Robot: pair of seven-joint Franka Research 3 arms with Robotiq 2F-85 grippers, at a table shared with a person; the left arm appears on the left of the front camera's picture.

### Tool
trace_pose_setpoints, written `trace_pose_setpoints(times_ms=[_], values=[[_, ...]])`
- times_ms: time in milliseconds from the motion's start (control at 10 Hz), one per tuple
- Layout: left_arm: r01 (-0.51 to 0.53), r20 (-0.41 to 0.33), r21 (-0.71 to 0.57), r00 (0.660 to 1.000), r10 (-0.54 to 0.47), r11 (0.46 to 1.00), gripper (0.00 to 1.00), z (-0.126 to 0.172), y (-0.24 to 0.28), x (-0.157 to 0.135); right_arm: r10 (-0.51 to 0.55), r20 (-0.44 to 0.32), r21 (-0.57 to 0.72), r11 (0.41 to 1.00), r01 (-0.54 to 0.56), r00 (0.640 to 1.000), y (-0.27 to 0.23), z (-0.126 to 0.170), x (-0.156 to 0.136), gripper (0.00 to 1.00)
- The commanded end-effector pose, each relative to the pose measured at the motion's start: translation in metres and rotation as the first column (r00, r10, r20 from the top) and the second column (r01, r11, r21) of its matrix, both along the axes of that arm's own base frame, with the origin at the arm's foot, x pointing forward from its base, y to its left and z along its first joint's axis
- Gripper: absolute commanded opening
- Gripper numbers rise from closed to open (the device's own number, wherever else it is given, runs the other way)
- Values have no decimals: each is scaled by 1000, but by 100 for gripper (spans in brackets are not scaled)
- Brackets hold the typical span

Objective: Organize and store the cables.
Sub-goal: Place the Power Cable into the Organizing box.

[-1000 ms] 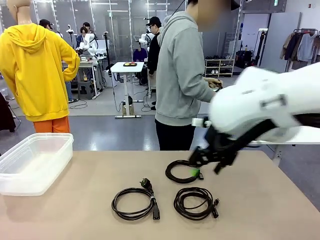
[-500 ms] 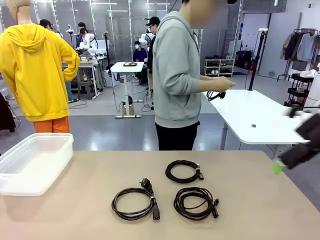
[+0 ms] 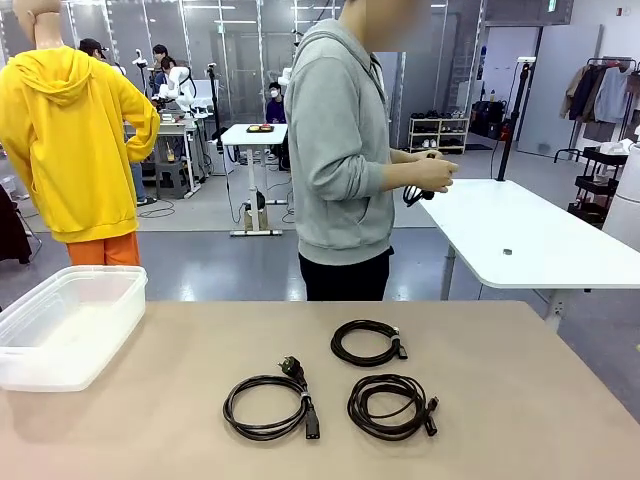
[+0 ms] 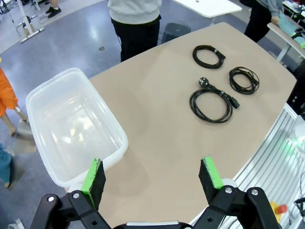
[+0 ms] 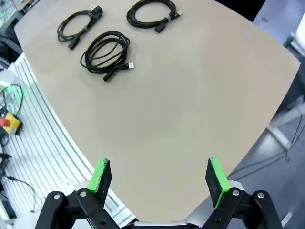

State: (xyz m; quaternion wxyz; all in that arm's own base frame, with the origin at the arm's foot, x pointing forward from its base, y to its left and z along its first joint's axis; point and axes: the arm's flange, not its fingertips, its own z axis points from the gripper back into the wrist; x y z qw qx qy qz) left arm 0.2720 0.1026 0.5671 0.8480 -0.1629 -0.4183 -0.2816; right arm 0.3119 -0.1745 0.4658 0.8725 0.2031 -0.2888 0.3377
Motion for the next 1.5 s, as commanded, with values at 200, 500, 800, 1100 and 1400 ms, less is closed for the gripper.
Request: trace_pose_setpoints(times_ms=[200,500,800,1100,1400], values=[[10,2,-2,1000,-10,1000,100,0,0,1,38,174,-10,999,-37,984,-10,-4,-6,100],[-19,-10,11,1000,19,1000,100,17,-27,7,75,104,-4,997,-75,992,-10,1,-5,100],[43,-121,18,992,-41,999,100,37,-129,36,75,104,-4,997,-75,992,-10,1,-5,100],[-14,-156,165,987,40,986,100,22,-233,74,75,104,-4,997,-75,992,-10,1,-5,100],[8,-204,321,977,61,947,100,-3,-322,109,75,104,-4,997,-75,992,-10,1,-5,100]])
